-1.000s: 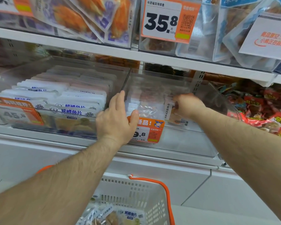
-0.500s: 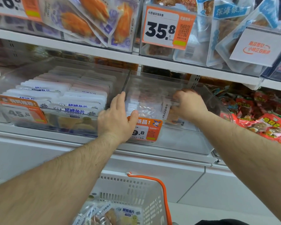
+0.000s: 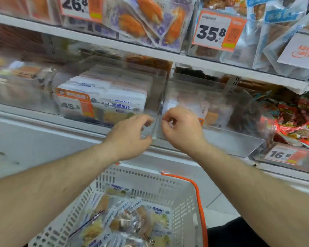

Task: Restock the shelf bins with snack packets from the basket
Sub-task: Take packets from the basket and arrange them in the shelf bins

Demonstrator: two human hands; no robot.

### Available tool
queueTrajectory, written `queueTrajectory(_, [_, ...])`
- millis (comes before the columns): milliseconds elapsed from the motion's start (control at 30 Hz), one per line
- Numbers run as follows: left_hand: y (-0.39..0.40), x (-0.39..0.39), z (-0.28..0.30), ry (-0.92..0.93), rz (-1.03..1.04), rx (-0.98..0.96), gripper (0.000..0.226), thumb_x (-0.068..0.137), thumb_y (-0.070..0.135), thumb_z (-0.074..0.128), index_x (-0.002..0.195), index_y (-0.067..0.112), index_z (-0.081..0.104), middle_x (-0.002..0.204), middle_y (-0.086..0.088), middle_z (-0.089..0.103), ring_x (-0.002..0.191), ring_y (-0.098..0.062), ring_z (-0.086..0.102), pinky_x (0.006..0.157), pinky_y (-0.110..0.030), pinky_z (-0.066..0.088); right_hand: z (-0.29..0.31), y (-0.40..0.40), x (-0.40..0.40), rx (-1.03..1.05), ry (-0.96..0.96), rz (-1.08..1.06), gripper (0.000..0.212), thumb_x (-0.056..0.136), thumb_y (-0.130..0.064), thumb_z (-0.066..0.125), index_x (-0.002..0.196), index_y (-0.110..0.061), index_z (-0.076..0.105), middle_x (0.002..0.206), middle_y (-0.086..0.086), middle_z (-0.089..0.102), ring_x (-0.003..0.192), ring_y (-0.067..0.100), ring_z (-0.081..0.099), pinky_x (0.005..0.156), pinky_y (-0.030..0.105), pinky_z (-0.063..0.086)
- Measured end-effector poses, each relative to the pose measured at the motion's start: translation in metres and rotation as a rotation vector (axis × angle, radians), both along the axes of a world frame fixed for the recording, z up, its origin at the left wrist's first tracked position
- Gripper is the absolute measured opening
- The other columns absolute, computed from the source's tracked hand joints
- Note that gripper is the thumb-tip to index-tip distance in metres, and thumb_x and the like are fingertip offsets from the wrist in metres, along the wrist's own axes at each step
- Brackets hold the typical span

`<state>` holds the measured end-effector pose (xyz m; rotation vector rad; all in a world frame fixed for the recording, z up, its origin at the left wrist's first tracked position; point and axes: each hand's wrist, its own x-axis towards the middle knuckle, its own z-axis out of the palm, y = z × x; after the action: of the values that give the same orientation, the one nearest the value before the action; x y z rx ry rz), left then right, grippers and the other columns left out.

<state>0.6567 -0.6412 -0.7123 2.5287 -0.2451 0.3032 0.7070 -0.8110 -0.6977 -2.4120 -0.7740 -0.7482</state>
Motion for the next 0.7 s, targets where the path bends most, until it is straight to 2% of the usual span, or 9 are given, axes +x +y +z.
queueTrajectory(100, [0.034,-0.021,-0.02,0.401,-0.035,0.231,0.016,0.087,0.034,0.059,0.102,0.029,0.063,0.105,0.011,0.067,0.092,-0.014,0.062,0.084,-0.035,0.053,-0.037,0.026,-0.013,-0.029,0.187,0.035,0.01,0.077,-0.016,0.06,0.074,-0.014,0.069,0.075,0.003,0.069,0.074,0.026,0.062,0.068,0.034,0.05])
queueTrajectory(167, [0.052,-0.029,-0.039,0.532,-0.051,0.334,0.014,0.088,0.035,0.059,0.1,0.031,0.064,0.104,0.013,0.067,0.092,-0.012,0.061,0.085,-0.034,0.053,-0.066,0.04,-0.019,-0.084,0.349,0.015,0.011,0.082,-0.015,0.06,0.079,-0.015,0.07,0.079,0.002,0.07,0.076,0.024,0.063,0.068,0.035,0.051])
queueTrajectory(333, [0.069,-0.037,-0.068,0.69,-0.09,0.32,0.009,0.087,0.033,0.058,0.096,0.036,0.061,0.098,0.013,0.067,0.086,-0.013,0.065,0.082,-0.04,0.057,-0.151,0.062,-0.031,-0.282,0.762,-0.01,0.016,0.086,-0.015,0.055,0.074,-0.022,0.06,0.08,-0.003,0.064,0.082,0.022,0.06,0.071,0.031,0.05])
queueTrajectory(467, [0.069,-0.035,-0.08,0.823,-0.17,0.379,0.019,0.091,0.034,0.054,0.102,0.023,0.064,0.101,0.003,0.067,0.089,-0.023,0.064,0.084,-0.037,0.054,-0.222,0.063,-0.044,-0.512,1.026,0.003,0.007,0.088,-0.016,0.058,0.082,-0.019,0.059,0.086,-0.001,0.061,0.08,0.018,0.055,0.069,0.028,0.044])
queueTrajectory(533, [0.068,-0.033,-0.086,0.916,-0.202,0.405,0.032,0.094,0.039,0.054,0.115,0.017,0.063,0.109,-0.004,0.067,0.093,-0.026,0.063,0.094,-0.041,0.053,-0.256,0.06,-0.053,-0.624,1.127,0.019,0.011,0.088,-0.015,0.06,0.077,-0.015,0.061,0.078,0.001,0.059,0.071,0.016,0.053,0.061,0.025,0.042])
queueTrajectory(600, [0.067,-0.032,-0.09,0.97,-0.231,0.386,0.034,0.095,0.04,0.055,0.115,0.012,0.062,0.11,-0.006,0.064,0.09,-0.023,0.057,0.093,-0.04,0.05,-0.286,0.054,-0.064,-0.705,1.219,0.038,0.018,0.088,-0.013,0.059,0.071,-0.014,0.057,0.072,0.001,0.055,0.066,0.015,0.052,0.054,0.022,0.038])
queueTrajectory(700, [0.064,-0.03,-0.096,1.013,-0.263,0.41,0.032,0.097,0.039,0.053,0.116,0.014,0.06,0.114,-0.001,0.063,0.101,-0.024,0.061,0.093,-0.037,0.05,-0.317,0.047,-0.077,-0.737,1.278,0.074,0.006,0.093,-0.018,0.057,0.088,-0.015,0.055,0.081,0.0,0.055,0.078,0.016,0.053,0.062,0.023,0.041])
